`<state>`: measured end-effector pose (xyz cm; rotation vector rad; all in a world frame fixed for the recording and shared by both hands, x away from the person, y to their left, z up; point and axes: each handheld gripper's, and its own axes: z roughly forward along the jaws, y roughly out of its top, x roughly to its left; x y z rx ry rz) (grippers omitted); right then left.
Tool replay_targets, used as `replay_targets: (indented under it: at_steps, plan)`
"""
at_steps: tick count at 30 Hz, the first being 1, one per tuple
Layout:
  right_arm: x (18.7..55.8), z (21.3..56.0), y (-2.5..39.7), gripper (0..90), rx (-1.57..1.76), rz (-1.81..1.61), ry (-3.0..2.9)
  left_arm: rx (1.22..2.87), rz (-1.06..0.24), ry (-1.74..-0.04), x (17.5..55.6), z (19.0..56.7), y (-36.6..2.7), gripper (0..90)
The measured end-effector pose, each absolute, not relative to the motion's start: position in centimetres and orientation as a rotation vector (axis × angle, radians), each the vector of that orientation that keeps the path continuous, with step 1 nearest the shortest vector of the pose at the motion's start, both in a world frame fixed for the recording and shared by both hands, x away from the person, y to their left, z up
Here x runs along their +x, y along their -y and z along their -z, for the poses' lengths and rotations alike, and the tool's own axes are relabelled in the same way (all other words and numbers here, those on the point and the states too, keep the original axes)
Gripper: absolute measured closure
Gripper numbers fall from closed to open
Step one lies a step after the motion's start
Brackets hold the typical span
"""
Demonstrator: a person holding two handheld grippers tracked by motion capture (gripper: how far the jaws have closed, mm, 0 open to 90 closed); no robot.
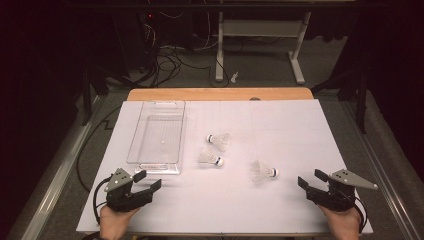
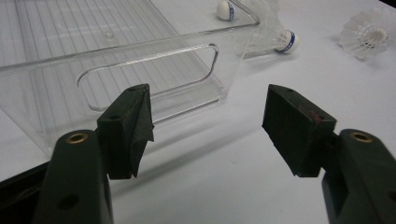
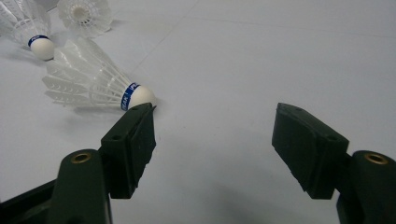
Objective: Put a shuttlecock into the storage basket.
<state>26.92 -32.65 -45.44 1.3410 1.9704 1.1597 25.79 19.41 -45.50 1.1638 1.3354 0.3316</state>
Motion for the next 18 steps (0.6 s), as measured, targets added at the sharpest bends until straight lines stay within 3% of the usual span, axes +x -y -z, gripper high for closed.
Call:
replay_targets:
  at_steps: [18]
  plan:
    - [26.97,45.58,32.72,31.0,1.354,-1.147,-1.975,1.176,-0.334,-1.331,25.87,45.35,-19.10,33.9]
